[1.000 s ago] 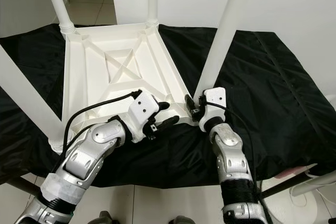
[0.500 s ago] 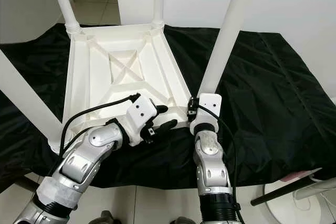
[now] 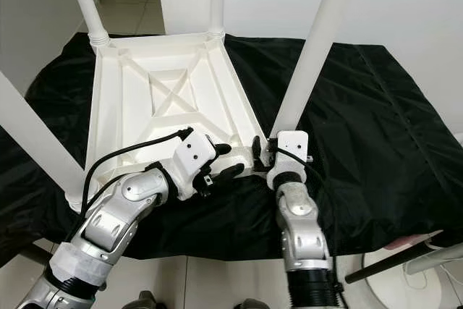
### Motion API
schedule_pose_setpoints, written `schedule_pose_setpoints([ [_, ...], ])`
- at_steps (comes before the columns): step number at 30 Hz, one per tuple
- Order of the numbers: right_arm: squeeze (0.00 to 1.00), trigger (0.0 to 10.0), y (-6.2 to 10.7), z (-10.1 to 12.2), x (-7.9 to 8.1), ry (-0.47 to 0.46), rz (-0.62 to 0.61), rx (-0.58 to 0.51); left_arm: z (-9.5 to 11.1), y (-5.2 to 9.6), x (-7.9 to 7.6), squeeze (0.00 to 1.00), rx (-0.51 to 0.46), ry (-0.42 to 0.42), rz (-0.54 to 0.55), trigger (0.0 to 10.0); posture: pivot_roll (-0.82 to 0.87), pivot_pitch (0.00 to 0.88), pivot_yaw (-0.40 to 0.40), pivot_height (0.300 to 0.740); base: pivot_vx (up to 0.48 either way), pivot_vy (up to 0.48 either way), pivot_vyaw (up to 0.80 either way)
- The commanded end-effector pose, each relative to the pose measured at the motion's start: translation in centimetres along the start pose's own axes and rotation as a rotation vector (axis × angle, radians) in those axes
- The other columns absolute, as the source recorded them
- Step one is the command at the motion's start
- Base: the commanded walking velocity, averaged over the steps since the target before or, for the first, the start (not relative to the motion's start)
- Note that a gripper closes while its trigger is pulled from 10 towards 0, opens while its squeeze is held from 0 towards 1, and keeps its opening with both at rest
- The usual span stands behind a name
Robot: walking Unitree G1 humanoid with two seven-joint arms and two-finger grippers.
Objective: Building children table
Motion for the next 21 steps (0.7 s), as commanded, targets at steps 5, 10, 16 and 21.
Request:
schedule_pose_setpoints([
  [5, 0.00, 10.0, -0.6, -0.3, -0.6, 0.044, 0.198, -0.058, 0.6, -0.1, -0.1, 0.00, -0.018, -0.011, -0.009, 10.0, -0.04, 0.000, -0.006, 0.740, 0.000, 0.000, 0.00],
  [10, 0.00, 10.0, -1.1, 0.1, -0.6, 0.090, 0.341, -0.109, 0.6, 0.0, -0.1, 0.00, -0.019, -0.011, -0.010, 10.0, -0.04, 0.000, -0.002, 0.740, 0.000, 0.000, 0.00],
  [16, 0.00, 10.0, -2.6, 1.1, -0.6, 0.144, 0.490, -0.162, 0.9, -0.4, 0.0, 0.00, -0.024, -0.012, -0.009, 10.0, -0.04, 0.000, -0.005, 0.740, 0.000, 0.000, 0.00],
  [21, 0.00, 3.2, -3.3, 0.9, -0.7, 0.175, 0.553, -0.150, 1.0, -0.5, 0.0, 0.00, -0.029, -0.014, -0.008, 10.0, -0.04, 0.000, -0.007, 0.740, 0.000, 0.000, 0.00],
])
Point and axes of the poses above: a point about 5 cm out from each wrist's last joint towards the gripper, its own y axis pointing back from the gripper into the wrist, its own z axis along the axis of the wrist's last joint, x = y × z, the point moved 2 cm from there along -y, pointing out of the wrist towards the gripper, and after that the axes turned 13 degrees about y, right-handed, at the moved point
